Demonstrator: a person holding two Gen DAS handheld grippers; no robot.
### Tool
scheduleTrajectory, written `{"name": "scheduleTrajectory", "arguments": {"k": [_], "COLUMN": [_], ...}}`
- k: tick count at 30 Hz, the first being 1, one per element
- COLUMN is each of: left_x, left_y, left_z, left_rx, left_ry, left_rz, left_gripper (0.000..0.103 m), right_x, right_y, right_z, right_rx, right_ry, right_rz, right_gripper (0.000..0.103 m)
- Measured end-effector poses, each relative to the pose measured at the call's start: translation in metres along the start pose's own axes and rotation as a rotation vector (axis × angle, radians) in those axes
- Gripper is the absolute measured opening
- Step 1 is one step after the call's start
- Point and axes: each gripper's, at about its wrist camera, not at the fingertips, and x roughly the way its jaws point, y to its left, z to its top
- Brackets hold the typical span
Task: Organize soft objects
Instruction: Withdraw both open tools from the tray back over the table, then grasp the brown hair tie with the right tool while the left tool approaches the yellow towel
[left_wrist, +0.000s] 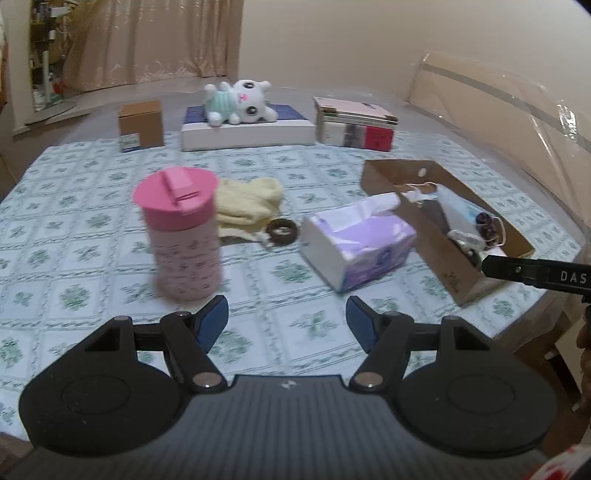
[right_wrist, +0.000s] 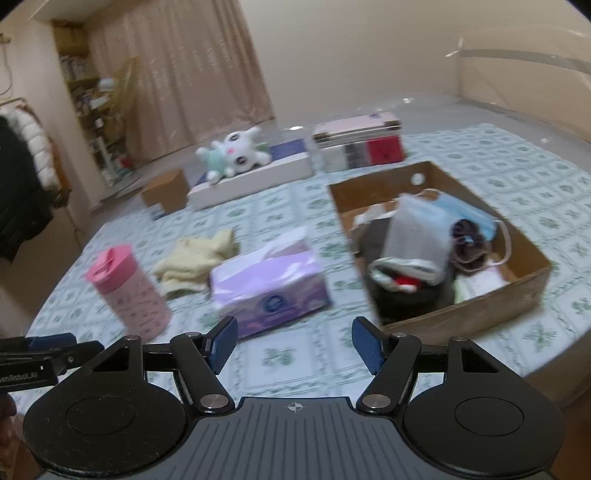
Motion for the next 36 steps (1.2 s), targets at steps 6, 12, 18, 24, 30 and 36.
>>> {"name": "scheduleTrajectory", "arguments": {"k": [6,12,18,24,30,36], "left_x": [-0.004,-0.003,-0.005,-0.014,-0.013,0.010], "left_y": [0.017,0.022,0.029,0.061,0.106,0.145], "left_z": [-0.005,-0.006,-0.002,0.015,0.052,0.104], "left_rx": [-0.024,-0.032,-0.012,0.030,0.157,0.281], "left_ry": [0.006,0.003,-0.003,-0.047,-0.052,-0.023], "left_rz": [0.011,0.007,-0.015,-0.036,-0.019,-0.032], "left_gripper": [0.067,0.067,0.067,0.067,0.067,0.069], "right_x": [0.007,0.011,0.019,0.035,0.075,0.136], "right_y": [0.015,0.019,0.022,0.032,0.050,0.078], "right_z": [-0.006,-0.005,-0.002,0.025,0.059,0.085], "right_rx": [-0.023,-0.034,-0.063,-0.172,-0.388,-0.638], "right_ry": [0.025,0.038,0.057,0.049,0.095,0.194], "right_rz": [0.018,0.017,0.020,0.052,0.124,0.199], "right_gripper": [0.069,0.069,0.069,0.069,0.069,0.069]}}
